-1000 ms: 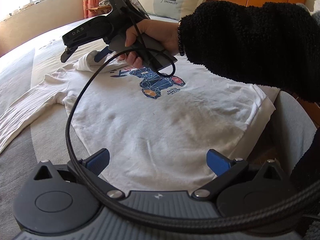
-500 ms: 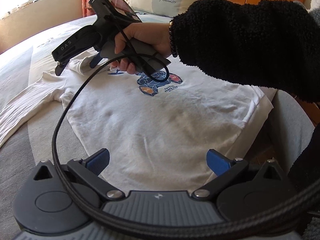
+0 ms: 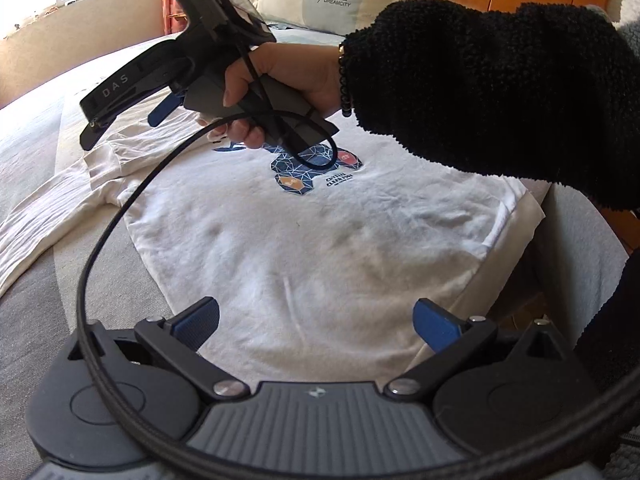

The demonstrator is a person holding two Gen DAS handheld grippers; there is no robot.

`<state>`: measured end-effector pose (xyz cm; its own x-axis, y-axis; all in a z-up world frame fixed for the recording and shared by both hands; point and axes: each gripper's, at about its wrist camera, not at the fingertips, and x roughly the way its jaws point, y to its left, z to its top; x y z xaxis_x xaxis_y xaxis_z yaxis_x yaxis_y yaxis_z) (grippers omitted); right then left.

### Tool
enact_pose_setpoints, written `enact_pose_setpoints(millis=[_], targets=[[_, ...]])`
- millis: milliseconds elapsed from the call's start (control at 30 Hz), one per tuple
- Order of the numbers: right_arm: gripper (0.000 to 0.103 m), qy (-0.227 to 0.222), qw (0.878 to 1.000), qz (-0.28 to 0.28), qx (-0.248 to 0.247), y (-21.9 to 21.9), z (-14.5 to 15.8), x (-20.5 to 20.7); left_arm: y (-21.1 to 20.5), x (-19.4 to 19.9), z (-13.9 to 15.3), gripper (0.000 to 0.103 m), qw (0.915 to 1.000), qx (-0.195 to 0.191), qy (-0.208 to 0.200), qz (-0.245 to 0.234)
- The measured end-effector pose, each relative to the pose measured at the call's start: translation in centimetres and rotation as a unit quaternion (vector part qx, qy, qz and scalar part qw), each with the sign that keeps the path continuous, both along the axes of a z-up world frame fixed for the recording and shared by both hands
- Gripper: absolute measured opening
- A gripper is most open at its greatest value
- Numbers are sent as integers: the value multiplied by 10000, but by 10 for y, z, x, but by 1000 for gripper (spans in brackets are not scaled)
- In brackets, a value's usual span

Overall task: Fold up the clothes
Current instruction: 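Lay the sleeve onto the shirt body and open the right tool, then lift the open right tool away from the folded sleeve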

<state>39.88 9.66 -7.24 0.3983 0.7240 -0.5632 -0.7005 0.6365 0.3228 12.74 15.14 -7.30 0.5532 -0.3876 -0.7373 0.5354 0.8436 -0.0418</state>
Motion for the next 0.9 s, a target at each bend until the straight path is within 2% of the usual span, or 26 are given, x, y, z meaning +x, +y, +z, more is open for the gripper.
enact_pose_setpoints(millis=[133, 233, 367, 500, 567, 700, 800, 900], targets=[[103, 50, 9978, -624, -196, -45, 5, 10, -5, -2, 4, 102, 10000, 3, -30, -69], [103, 18, 9908, -1283, -436, -94, 6, 16, -12, -3, 7, 102, 9998, -1, -56, -174], [103, -369, 9698, -2091, -1203, -166, 13, 11, -23, -3, 12, 102, 9993, -22, -90, -353], [103, -753, 9388, -2736, -1953, -235, 14, -4, -40, 6, 13, 102, 9986, -12, -77, -529], [103, -815, 9254, -2855, -2356, -264, 6, -11, -48, 12, 11, 102, 9984, 3, -40, -558], [103, -812, 9169, -2660, -2863, -288, -18, -18, -68, 27, 9, 102, 9982, 44, 24, -603], [103, -939, 9156, -2623, -2901, -285, -32, -12, -82, 34, 10, 102, 9981, 111, 23, -611], [103, -1084, 9072, -2852, -2897, -280, -41, -1, -94, 38, 12, 102, 9981, 154, 47, -593]])
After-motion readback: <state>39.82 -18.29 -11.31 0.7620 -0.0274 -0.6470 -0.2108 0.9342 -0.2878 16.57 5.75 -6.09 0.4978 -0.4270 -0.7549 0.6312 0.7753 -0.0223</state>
